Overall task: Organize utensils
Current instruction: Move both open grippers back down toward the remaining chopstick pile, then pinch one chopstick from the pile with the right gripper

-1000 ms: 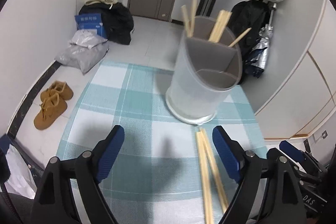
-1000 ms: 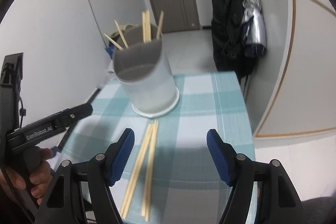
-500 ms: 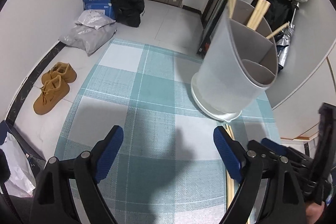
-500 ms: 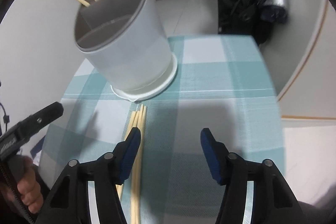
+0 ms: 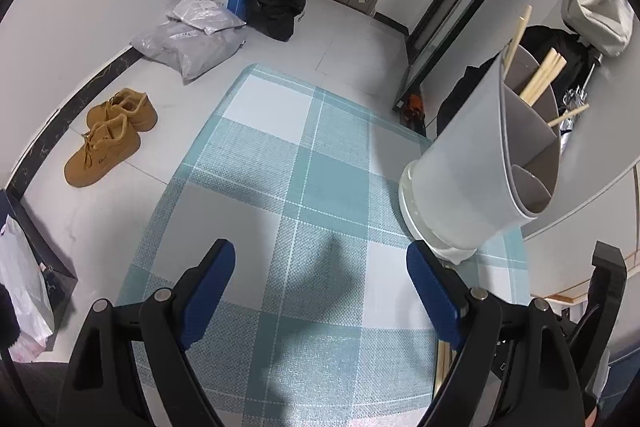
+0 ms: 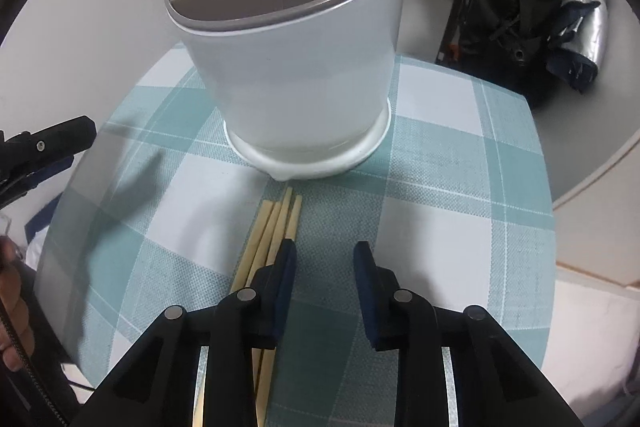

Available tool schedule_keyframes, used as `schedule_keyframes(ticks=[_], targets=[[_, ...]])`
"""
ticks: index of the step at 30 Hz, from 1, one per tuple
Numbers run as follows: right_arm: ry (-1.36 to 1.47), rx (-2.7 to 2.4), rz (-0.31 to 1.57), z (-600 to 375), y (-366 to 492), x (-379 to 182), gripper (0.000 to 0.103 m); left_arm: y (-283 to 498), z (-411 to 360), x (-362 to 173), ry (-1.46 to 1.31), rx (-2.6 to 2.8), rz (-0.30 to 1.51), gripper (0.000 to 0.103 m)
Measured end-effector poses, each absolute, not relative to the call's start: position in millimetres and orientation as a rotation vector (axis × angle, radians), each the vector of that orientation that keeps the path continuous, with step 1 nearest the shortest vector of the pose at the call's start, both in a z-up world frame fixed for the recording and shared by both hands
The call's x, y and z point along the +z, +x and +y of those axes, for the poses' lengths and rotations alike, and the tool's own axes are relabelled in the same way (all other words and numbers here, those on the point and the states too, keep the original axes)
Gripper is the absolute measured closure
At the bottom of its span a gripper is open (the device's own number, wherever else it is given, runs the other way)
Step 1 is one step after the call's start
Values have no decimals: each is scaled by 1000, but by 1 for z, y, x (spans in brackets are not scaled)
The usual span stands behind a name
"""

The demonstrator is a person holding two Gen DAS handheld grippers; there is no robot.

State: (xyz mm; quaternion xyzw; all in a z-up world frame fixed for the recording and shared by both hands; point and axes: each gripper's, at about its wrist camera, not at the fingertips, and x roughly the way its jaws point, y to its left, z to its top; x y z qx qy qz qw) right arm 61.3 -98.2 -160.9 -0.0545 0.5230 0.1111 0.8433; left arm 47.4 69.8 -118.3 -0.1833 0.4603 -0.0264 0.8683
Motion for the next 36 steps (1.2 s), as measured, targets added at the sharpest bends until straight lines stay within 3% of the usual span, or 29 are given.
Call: schedule_keyframes(ticks=[22, 28, 36], targets=[[-228, 253, 1189, -72, 62, -161, 80, 49, 95, -108, -453, -13, 933, 19], [-210, 281, 1186, -68, 77, -160, 97, 51, 104, -117, -480, 35, 959, 19], [-134, 315, 1173, -88, 72, -152, 99, 45, 78, -115, -356, -30, 975, 19]])
